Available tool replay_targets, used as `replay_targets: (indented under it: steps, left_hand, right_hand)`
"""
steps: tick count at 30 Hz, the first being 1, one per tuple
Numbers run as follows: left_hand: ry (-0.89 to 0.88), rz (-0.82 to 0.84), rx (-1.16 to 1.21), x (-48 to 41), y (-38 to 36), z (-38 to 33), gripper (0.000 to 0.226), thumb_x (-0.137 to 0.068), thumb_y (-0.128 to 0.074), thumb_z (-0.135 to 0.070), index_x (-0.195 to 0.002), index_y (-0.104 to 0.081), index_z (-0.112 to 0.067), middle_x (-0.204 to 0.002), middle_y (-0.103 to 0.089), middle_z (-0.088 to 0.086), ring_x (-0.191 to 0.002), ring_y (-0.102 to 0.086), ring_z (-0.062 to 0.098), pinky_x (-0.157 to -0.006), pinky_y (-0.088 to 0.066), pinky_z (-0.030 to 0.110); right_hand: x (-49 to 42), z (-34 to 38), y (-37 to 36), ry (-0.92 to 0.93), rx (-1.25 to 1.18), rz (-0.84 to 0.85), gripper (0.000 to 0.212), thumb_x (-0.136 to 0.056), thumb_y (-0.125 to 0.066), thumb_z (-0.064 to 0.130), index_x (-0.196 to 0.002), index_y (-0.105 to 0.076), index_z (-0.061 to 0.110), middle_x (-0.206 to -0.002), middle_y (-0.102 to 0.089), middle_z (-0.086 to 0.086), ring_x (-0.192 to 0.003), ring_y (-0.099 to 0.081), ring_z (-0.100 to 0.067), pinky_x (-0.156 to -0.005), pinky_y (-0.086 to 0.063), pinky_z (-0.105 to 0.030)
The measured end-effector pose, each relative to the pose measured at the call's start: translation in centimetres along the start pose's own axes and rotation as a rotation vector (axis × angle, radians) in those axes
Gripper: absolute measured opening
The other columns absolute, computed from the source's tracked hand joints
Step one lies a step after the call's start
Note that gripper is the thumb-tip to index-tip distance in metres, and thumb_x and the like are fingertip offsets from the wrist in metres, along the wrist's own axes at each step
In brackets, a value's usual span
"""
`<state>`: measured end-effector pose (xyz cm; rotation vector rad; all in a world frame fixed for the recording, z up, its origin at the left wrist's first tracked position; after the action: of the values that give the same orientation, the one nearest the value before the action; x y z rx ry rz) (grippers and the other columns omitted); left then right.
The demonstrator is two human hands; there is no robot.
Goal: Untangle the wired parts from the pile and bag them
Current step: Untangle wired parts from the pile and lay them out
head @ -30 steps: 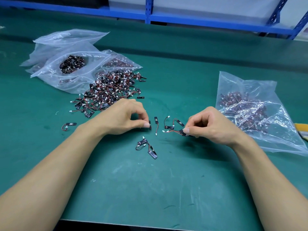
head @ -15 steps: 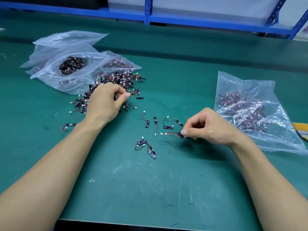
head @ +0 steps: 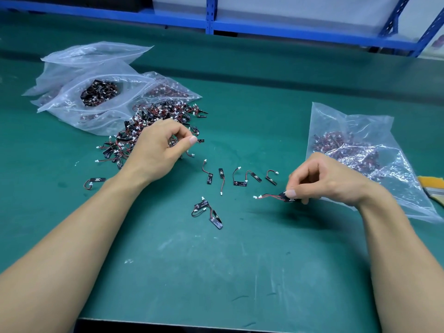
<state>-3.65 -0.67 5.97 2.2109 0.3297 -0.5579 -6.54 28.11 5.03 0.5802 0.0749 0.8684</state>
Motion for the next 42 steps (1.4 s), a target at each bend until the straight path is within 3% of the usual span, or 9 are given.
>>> replay_targets:
  steps: [5, 8, 13, 18, 24, 28, 32, 38, 42]
  left_hand:
    - [-0.033, 0.003, -0.024, 0.1, -0.2, -0.3, 0.013, -0.092, -0.07, -0.021, -0.081, -0.063, -0.023, -0.076, -0.056, -0.018, -0.075, -0.047, -0.006, -0.071, -0.032, 0.009]
    - [-0.035, -0.023, -0.109, 0.0, -0.2, 0.2, 0.012, -0.093, -0.068, -0.026, -0.083, -0.062, -0.025, -0.078, -0.055, -0.013, -0.077, -0.047, 0.007, -0.073, -0.033, 0.022]
    - [0.026, -0.151, -0.245, -0.7, 0.6, 1.7, 0.01, -0.095, -0.062, -0.032, -0.088, -0.059, -0.025, -0.085, -0.052, -0.01, -0.074, -0.043, 0.009, -0.07, -0.034, 0.029]
    - [0.048, -0.083, -0.306, -1.0, -0.4, 2.2, 0.007, -0.092, -0.066, -0.035, -0.089, -0.065, -0.028, -0.078, -0.058, -0.016, -0.07, -0.049, 0.012, -0.067, -0.037, 0.03]
    - [0.003, -0.058, -0.271, -0.7, -0.1, 1.6, 0.011, -0.091, -0.068, -0.03, -0.101, -0.07, -0.028, -0.085, -0.06, -0.018, -0.09, -0.057, 0.017, -0.081, -0.046, 0.035]
    - [-0.095, -0.065, -0.221, -0.3, 0.1, -0.5, 0.009, -0.09, -0.07, -0.024, -0.098, -0.071, -0.022, -0.084, -0.062, -0.015, -0.085, -0.053, 0.014, -0.079, -0.041, 0.03]
    - [-0.168, 0.1, -0.022, 0.8, -0.6, -2.8, 0.007, -0.085, -0.07, -0.027, -0.083, -0.072, -0.02, -0.071, -0.064, -0.014, -0.067, -0.055, 0.002, -0.065, -0.037, 0.014]
    - [-0.1, 0.454, 0.088, 2.2, -2.6, -3.3, 0.019, -0.079, -0.072, -0.041, -0.07, -0.072, -0.024, -0.062, -0.065, -0.006, -0.06, -0.059, 0.02, -0.062, -0.047, 0.034]
    - [-0.064, 0.576, 0.162, 2.8, -3.5, -3.4, 0.019, -0.073, -0.078, -0.042, -0.067, -0.071, -0.026, -0.058, -0.063, -0.006, -0.055, -0.056, 0.018, -0.058, -0.045, 0.027]
  right_hand:
    - [0.2, -0.4, 0.3, -0.024, -0.007, -0.021, 0.018, -0.072, -0.076, 0.032, -0.066, -0.077, 0.015, -0.058, -0.061, -0.016, -0.056, -0.043, -0.023, -0.052, -0.025, -0.026]
    - [-0.4, 0.0, -0.6, -0.015, 0.015, -0.035, 0.019, -0.076, -0.075, 0.031, -0.068, -0.078, 0.015, -0.053, -0.062, -0.001, -0.049, -0.037, -0.009, -0.046, -0.025, -0.016]
    - [-1.7, 0.3, -2.6, -0.017, 0.07, -0.019, 0.021, -0.089, -0.075, 0.021, -0.068, -0.078, 0.019, -0.055, -0.065, 0.003, -0.052, -0.036, -0.01, -0.047, -0.026, -0.02]
    - [-1.9, 0.6, -4.2, -0.011, 0.048, 0.067, 0.032, -0.092, -0.07, 0.024, -0.061, -0.075, 0.026, -0.047, -0.056, 0.01, -0.044, -0.03, -0.005, -0.044, -0.025, -0.015]
    - [-2.2, 0.4, -3.8, 0.005, 0.054, -0.014, 0.025, -0.078, -0.074, 0.045, -0.067, -0.079, 0.024, -0.067, -0.069, -0.016, -0.06, -0.044, -0.037, -0.057, -0.035, -0.048]
    - [-2.2, 0.6, -3.6, 0.032, -0.013, -0.027, 0.01, -0.078, -0.081, 0.032, -0.075, -0.081, 0.023, -0.07, -0.071, -0.012, -0.062, -0.051, -0.027, -0.059, -0.04, -0.038]
    - [-2.0, 1.0, -3.1, 0.068, -0.064, -0.068, 0.009, -0.076, -0.083, 0.024, -0.072, -0.079, 0.017, -0.061, -0.058, -0.017, -0.059, -0.043, -0.017, -0.056, -0.035, -0.031]
    - [-1.8, 0.8, -1.6, 0.059, -0.136, -0.197, 0.018, -0.073, -0.078, 0.028, -0.06, -0.072, 0.016, -0.054, -0.057, -0.004, -0.054, -0.043, -0.015, -0.055, -0.032, -0.024]
    - [-1.9, 0.6, -1.8, 0.047, -0.185, -0.155, 0.018, -0.074, -0.078, 0.025, -0.059, -0.071, 0.017, -0.052, -0.052, -0.003, -0.047, -0.042, -0.007, -0.048, -0.032, -0.012]
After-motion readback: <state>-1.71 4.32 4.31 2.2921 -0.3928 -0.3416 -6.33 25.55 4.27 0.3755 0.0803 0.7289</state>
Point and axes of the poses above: each hand's wrist, its own x-axis away from the middle knuckle, its own y-axis out of the back of the hand, z = x × y, the point moved 7 cm from there along -x, towards the middle knuckle
